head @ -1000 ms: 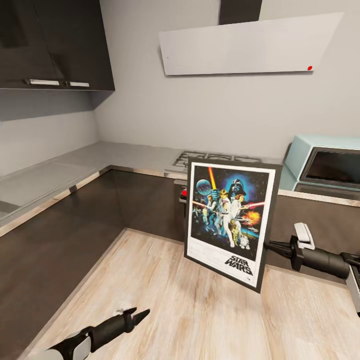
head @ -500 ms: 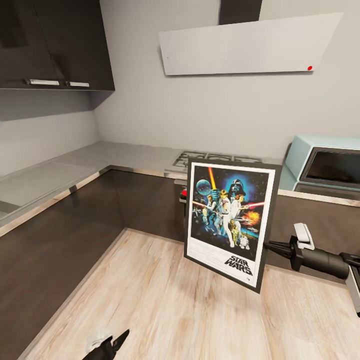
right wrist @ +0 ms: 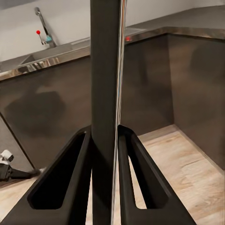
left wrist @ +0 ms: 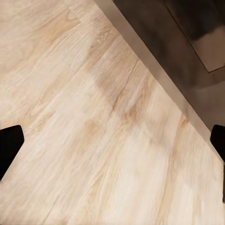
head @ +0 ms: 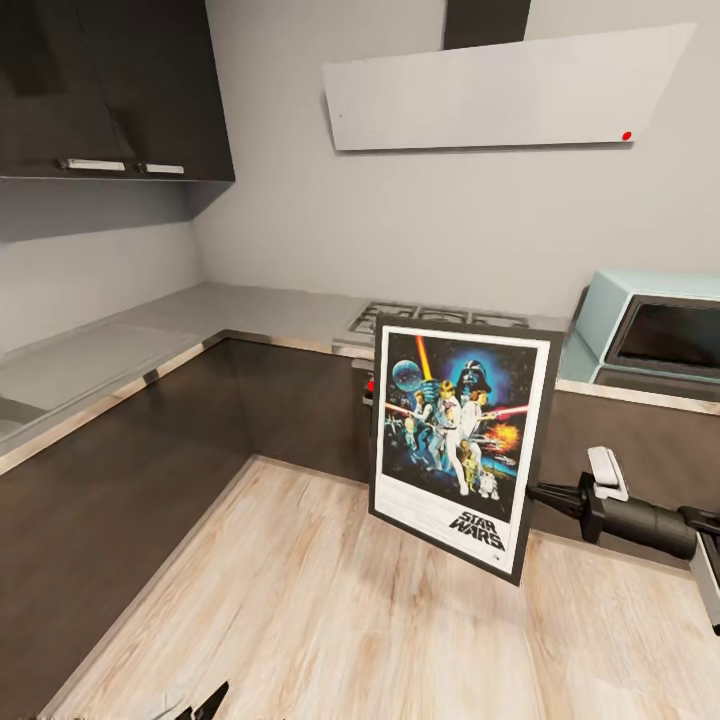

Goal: Pick up the poster from the kitchen countertop and hang it on one of the wall nails in the kitchen.

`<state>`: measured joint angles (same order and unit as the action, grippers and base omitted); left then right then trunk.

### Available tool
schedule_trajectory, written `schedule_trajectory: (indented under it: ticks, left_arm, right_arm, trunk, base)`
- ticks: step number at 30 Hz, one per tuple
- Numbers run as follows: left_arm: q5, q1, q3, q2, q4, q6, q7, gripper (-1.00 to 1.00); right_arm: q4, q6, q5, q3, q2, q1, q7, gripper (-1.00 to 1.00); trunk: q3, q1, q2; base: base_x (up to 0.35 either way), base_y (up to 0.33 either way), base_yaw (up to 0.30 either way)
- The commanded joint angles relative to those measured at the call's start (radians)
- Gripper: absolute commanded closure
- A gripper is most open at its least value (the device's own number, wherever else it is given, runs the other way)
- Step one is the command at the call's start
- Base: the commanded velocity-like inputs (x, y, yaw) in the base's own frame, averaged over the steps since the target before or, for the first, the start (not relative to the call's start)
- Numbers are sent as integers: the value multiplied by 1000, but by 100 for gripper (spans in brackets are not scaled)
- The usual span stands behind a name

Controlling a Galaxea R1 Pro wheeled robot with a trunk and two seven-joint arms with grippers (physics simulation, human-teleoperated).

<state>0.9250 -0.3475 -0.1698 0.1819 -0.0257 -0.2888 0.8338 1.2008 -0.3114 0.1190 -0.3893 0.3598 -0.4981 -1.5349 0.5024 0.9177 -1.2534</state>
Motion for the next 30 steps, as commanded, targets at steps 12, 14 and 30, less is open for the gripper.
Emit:
schedule_trajectory:
  ticks: [12,14,30]
  left_arm:
    - [9,1,-8,1,1,-5,1,-100]
    - [9,1,-8,1,1,-6,1,-100]
    - [9,2,-8,1,1,-4,1,-100]
  right_arm:
    - [-6,26,2,0,-1,0,-4,100]
    - [-6,26,2,0,-1,0,-4,100]
    - [-36,29,2,3,-10,0,-1,100]
  trunk:
    - [1,0,-1]
    - [1,0,-1]
    - [-12,0,-1]
  base:
    - [-107,0,274]
    - [-300,0,290]
    - [-116,0,96]
